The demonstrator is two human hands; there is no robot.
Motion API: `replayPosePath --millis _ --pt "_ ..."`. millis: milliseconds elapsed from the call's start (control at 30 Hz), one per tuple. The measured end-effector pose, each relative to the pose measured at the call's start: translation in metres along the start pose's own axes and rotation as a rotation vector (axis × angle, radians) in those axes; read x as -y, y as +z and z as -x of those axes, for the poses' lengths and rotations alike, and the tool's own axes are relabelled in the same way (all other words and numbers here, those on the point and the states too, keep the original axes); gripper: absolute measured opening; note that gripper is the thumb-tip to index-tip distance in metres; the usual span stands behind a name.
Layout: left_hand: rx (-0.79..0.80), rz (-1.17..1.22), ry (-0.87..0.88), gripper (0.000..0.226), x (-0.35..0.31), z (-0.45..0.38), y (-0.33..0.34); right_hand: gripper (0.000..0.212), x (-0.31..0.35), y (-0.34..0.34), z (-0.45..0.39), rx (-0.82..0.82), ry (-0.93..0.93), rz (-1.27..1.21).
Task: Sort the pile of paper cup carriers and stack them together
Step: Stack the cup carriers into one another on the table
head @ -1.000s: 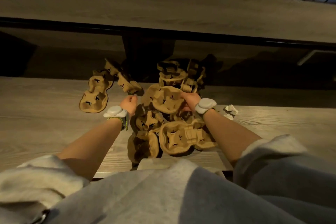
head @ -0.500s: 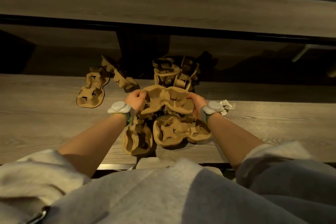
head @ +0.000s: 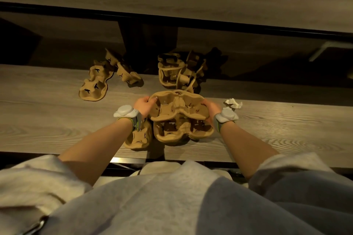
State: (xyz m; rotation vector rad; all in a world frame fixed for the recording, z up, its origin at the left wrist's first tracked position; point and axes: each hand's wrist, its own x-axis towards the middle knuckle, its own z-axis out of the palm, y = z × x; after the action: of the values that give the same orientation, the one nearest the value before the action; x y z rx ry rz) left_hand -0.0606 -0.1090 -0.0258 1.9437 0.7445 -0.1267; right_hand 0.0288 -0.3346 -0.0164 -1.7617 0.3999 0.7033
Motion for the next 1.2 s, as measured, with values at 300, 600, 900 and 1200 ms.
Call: replayPosePath --millis 300,600,900,1200 --pt "-0.017 -0.275 0.020 0.034 -0.001 0.017 0.016 0.042 -0.013 -0.030 -0.003 -0.053 -0.092 0.177" --pt "-0.055 -0.370 0.066 0.035 0.005 0.034 0.031 0.027 -0.035 -0.042 0.000 -0.099 -0.242 0.327" --pt "-0.092 -0.608 0.087 0.046 0.026 0.047 0.028 0.031 -0.045 -0.043 0.004 -0.090 -0.308 0.525" --pt "-0.075 -0.751 0.036 0.061 0.032 0.046 0.037 0.040 -0.059 -0.035 0.006 -0.150 -0.273 0.611"
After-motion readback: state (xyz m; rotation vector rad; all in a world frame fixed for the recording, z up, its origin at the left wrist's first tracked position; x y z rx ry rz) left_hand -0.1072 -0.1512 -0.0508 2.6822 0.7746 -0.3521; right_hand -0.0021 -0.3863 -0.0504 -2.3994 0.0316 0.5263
